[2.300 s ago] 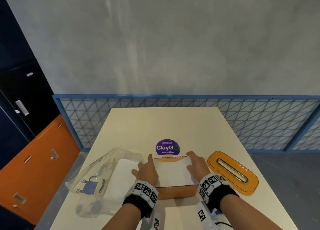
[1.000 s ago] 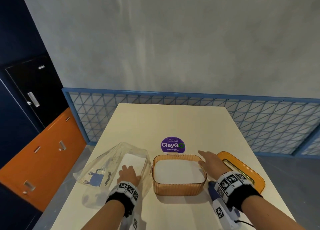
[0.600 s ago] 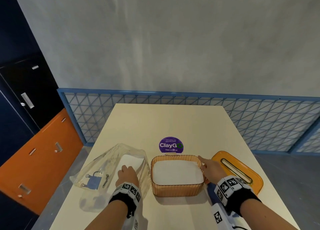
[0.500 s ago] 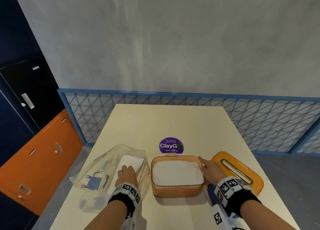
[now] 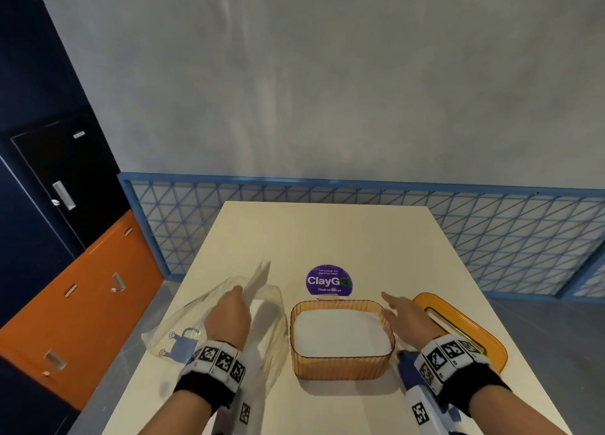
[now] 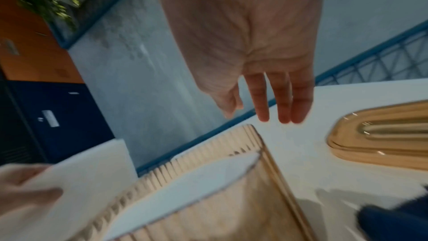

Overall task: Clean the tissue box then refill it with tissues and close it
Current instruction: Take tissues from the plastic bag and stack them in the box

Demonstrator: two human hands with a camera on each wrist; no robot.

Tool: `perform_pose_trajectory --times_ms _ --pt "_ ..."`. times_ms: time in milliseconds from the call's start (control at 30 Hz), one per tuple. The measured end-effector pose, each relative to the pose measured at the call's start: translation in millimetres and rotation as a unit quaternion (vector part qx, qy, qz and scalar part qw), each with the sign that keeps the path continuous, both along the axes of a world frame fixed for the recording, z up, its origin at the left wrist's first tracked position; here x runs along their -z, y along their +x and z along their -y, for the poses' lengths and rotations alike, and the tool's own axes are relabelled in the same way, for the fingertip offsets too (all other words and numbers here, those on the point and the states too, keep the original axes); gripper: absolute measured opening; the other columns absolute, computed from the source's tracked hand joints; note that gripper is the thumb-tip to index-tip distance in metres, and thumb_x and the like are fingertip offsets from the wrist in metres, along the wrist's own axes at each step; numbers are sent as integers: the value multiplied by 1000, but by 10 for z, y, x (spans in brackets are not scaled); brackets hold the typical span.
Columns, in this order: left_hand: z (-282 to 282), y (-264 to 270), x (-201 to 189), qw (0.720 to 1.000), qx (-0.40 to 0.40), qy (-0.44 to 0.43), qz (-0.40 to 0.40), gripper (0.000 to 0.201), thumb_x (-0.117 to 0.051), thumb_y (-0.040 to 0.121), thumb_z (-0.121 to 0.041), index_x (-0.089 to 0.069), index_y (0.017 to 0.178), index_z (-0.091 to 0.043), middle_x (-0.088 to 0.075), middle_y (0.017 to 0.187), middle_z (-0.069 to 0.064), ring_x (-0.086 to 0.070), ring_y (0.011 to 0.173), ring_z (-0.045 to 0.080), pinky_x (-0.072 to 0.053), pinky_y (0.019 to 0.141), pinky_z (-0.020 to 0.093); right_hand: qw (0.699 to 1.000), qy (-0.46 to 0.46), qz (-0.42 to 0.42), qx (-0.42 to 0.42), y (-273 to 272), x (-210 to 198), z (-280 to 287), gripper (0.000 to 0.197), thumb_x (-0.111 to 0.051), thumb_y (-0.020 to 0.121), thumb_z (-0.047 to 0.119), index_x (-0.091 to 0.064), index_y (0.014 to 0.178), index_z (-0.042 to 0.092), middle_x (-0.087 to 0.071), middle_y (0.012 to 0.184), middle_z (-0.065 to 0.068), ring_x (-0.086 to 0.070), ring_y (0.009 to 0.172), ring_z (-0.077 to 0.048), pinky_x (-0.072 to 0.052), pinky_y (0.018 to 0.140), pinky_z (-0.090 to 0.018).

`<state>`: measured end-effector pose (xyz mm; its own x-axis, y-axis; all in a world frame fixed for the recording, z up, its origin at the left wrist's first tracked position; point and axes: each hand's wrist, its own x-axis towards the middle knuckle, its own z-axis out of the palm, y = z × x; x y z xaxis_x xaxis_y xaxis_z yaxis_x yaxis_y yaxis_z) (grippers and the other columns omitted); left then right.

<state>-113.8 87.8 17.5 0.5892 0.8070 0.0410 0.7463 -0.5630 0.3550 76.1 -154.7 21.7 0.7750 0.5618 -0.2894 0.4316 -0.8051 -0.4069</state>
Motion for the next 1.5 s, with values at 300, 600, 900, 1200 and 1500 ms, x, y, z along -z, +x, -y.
perform_pose_trajectory --times_ms 300,600,900,1200,1500 --pt "703 42 -287 924 258 163 232 41 -66 64 -3 -55 96 -26 -65 85 -4 -61 66 17 -46 46 22 838 296 -453 65 -403 -799 -524 65 -33 93 59 -59 115 4 -68 107 -19 -67 89 -35 -57 68 -35" --pt "908 8 18 914 254 -149 278 58 -46 80 -65 -28 132 -45 -25 143 -16 -18 134 -3 -14 108 3 956 240 -164 -28 -265 -923 -357 10 -53 91 11 -60 98 15 -65 104 -8 -60 91 -23 -47 76 -31" --pt "755 312 -214 809 75 -453 368 70 -44 94 1 -9 148 -27 -41 136 12 -44 123 25 -41 97 31 942 295 -148 -53 -272 -835 -192 13 -54 93 13 -62 104 13 -64 95 -1 -58 83 -12 -46 75 -25" --pt "932 288 -37 903 109 -333 250 55 -38 95 -1 -21 146 -13 -55 111 10 -52 97 18 -41 78 23 954 224 -156 122 -252 -7 -11 33 -54 90 6 -57 123 3 -62 120 -15 -59 108 -29 -50 92 -38" --pt "847 493 108 983 36 -180 -25 75 -46 93 -13 1 150 -26 -57 127 9 -48 122 24 -27 108 42 993 62 -50 91 -156 114 -231 32 -56 88 9 -54 120 3 -62 119 -14 -58 110 -28 -40 74 -23"
